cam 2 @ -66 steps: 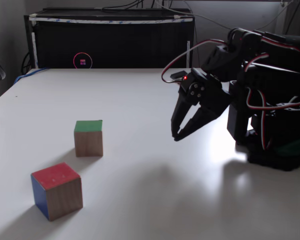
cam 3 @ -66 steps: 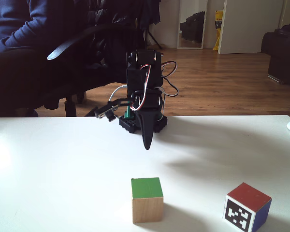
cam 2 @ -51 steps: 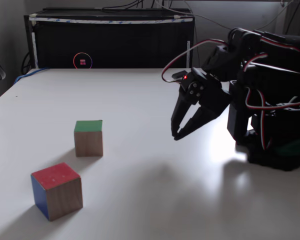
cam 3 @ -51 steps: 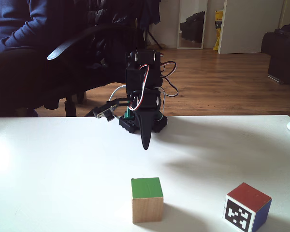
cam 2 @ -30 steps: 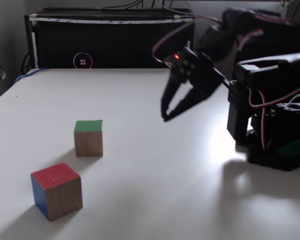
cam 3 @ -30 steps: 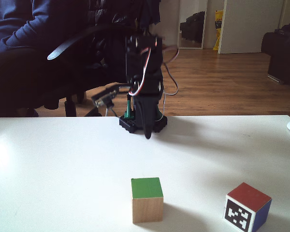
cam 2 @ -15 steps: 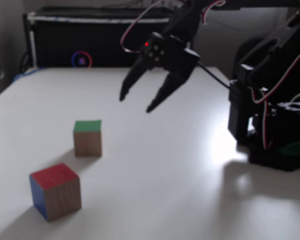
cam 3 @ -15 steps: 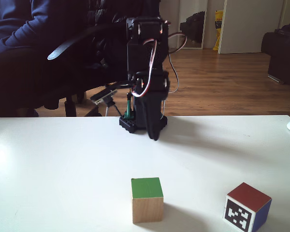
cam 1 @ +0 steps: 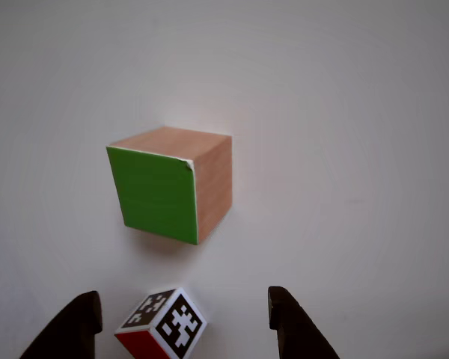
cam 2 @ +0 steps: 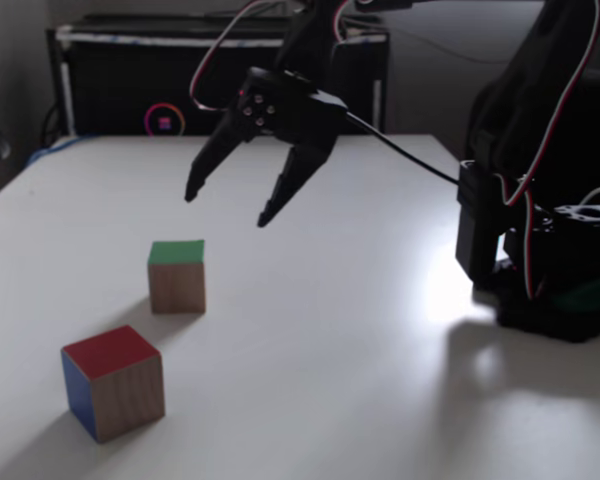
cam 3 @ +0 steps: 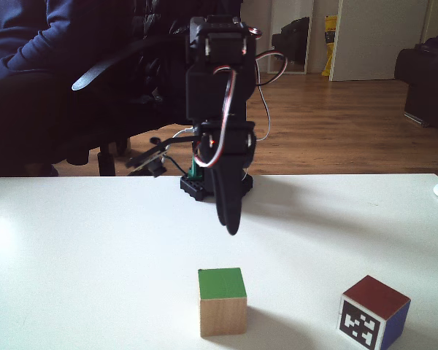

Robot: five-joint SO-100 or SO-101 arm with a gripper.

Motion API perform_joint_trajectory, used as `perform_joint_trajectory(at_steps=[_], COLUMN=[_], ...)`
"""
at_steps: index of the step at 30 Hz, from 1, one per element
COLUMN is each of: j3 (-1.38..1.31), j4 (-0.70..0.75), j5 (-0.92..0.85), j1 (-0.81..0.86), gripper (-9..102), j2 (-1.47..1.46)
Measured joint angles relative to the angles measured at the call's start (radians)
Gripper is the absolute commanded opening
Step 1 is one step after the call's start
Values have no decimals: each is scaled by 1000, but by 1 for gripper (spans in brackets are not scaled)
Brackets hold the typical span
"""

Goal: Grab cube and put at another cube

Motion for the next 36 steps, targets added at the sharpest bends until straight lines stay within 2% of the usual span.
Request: perform_joint_trajectory(at_steps=[5,14,36], j3=[-49,-258,-436], j4=[5,109,115], j5=[0,3,0], j1=[-5,0,20], gripper=[37,38,40], j2=[-57,-256,-494])
